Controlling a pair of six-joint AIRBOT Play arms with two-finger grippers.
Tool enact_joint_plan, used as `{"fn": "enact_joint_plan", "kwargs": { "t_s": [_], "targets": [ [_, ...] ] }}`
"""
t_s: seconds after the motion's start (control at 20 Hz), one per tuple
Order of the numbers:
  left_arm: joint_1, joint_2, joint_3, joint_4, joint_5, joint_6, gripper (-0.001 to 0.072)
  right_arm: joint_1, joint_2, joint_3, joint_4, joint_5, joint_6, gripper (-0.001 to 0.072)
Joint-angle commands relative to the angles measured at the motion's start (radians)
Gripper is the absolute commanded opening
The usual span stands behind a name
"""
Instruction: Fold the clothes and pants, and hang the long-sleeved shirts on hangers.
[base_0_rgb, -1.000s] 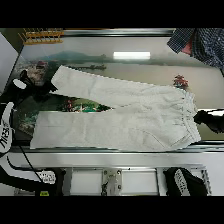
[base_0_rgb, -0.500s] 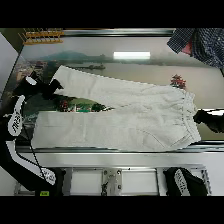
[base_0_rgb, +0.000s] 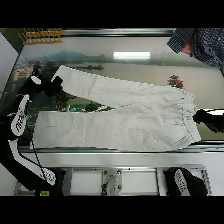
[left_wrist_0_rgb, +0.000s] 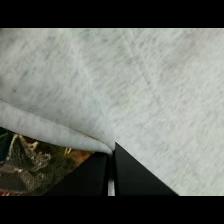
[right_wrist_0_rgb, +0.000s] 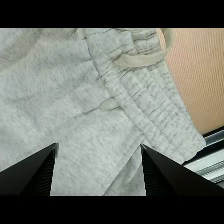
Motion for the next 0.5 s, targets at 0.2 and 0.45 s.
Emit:
{"fn": "enact_joint_plan", "kwargs": {
  "t_s": [0.2,0.45],
  "targets": [
    [0.026,0.168,-0.024,0.146,-0.171,0.108,0.0009,0.001,0.001,0.001,0.032,0.0,0.0,0.056],
    [0.025,0.507,-0.329,0.37,-0.322,0.162,0.0009,0.001,0.001,0.001,0.039,0.0,0.0,0.056]
  ]
}}
